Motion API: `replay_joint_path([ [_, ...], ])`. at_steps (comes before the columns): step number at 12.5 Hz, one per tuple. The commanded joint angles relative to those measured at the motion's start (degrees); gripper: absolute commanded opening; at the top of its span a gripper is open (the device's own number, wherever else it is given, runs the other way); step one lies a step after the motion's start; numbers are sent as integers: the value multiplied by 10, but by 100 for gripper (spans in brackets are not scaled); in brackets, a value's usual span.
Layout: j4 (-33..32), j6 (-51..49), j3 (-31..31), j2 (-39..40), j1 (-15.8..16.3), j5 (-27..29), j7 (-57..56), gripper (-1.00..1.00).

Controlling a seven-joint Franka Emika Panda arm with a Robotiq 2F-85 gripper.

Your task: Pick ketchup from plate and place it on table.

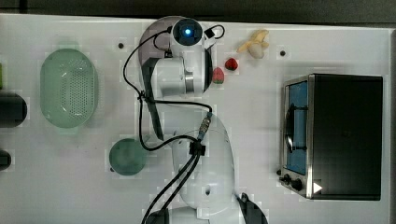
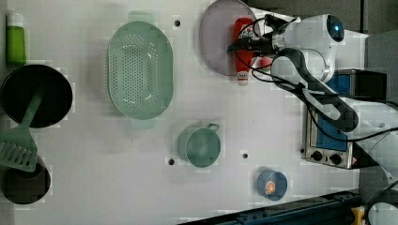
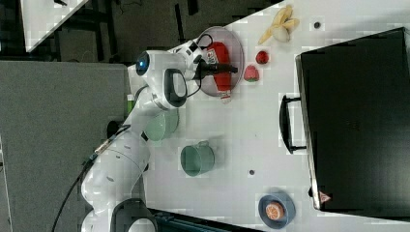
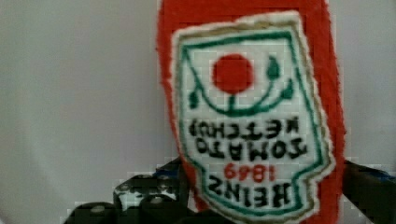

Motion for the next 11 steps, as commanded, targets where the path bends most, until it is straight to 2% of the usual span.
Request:
replay_joint_path([
  [1,26,9,-5,-14,2,6,-20,69],
  [2,27,6,-8,-14,2,6,-20,43],
  [3,27,7,-8,-15,2,6,-20,27],
  [8,28,-9,-7,-53,1,8,-17,27],
  [11,27,-94,-7,-125,-8,14,-15,27],
])
